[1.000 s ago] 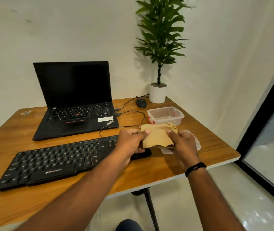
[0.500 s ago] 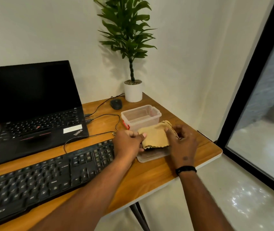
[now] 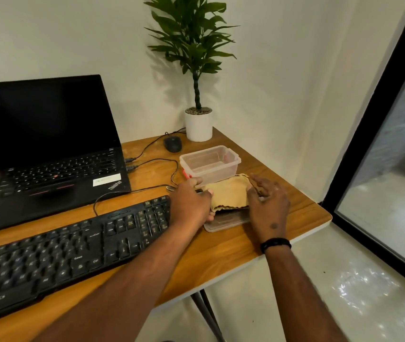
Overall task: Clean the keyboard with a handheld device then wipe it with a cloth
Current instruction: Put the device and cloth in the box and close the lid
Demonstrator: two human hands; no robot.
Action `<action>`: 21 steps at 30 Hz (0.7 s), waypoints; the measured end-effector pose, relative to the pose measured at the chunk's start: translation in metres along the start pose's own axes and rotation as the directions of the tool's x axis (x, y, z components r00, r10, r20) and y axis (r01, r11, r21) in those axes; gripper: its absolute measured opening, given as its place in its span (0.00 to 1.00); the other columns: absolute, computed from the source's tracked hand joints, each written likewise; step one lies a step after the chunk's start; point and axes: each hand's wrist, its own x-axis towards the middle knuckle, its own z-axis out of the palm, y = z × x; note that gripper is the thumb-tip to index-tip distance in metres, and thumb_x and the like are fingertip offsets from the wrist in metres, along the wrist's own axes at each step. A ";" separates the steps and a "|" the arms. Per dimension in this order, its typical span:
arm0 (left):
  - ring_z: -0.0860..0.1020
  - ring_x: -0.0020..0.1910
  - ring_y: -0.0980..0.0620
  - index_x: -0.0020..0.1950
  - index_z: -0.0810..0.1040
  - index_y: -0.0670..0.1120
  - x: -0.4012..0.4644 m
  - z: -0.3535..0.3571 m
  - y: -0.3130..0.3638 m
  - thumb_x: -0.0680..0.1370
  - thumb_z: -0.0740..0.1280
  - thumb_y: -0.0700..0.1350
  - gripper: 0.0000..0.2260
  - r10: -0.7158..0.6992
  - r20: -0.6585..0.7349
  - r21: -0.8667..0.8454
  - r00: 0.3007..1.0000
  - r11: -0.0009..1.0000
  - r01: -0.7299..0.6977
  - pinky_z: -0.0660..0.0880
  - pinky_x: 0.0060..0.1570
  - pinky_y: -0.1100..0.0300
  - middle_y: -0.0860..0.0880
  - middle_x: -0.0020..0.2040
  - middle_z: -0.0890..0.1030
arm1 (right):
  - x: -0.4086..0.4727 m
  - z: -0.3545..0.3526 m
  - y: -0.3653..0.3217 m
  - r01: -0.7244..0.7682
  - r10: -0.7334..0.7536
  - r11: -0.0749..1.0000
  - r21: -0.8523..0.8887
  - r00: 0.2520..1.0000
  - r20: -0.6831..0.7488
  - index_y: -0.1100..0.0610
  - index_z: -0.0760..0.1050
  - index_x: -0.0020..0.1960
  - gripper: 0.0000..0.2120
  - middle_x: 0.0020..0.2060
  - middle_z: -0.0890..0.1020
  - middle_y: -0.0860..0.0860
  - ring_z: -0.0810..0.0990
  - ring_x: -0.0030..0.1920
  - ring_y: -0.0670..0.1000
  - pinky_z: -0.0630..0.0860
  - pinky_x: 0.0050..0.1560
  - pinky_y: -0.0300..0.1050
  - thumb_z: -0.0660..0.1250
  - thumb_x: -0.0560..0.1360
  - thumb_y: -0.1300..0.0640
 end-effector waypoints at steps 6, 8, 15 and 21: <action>0.82 0.25 0.53 0.70 0.77 0.45 0.000 0.000 -0.002 0.83 0.65 0.39 0.15 0.040 0.046 0.041 0.998 0.998 -0.042 0.81 0.29 0.60 0.44 0.38 0.85 | 0.000 0.004 0.001 -0.025 0.030 0.994 -0.107 0.999 0.044 0.57 0.80 0.62 0.15 0.58 0.80 0.55 0.75 0.59 0.52 0.70 0.57 0.40 0.64 0.80 0.53; 0.82 0.25 0.53 0.70 0.77 0.45 0.000 -0.001 0.000 0.83 0.65 0.39 0.15 0.034 0.048 0.040 0.998 0.999 -0.035 0.81 0.28 0.60 0.44 0.36 0.84 | 0.000 0.005 0.000 -0.014 0.018 0.995 -0.103 0.999 0.046 0.57 0.80 0.62 0.15 0.57 0.81 0.55 0.75 0.59 0.52 0.69 0.57 0.40 0.64 0.80 0.52; 0.82 0.24 0.54 0.71 0.76 0.46 -0.007 -0.009 0.002 0.83 0.66 0.41 0.16 0.071 0.043 0.066 0.997 0.995 -0.074 0.80 0.29 0.62 0.46 0.36 0.84 | -0.002 0.002 -0.003 -0.027 0.028 0.999 -0.037 0.999 0.038 0.53 0.75 0.68 0.21 0.62 0.78 0.53 0.74 0.63 0.53 0.73 0.59 0.45 0.65 0.78 0.46; 0.83 0.27 0.53 0.72 0.76 0.50 -0.026 -0.055 -0.006 0.83 0.66 0.44 0.17 0.204 -0.040 0.088 0.978 0.976 -0.200 0.79 0.28 0.63 0.48 0.38 0.85 | -0.004 0.000 -0.010 0.057 -0.058 0.997 -0.052 0.998 -0.020 0.53 0.72 0.69 0.27 0.63 0.75 0.54 0.73 0.63 0.54 0.78 0.57 0.51 0.67 0.75 0.41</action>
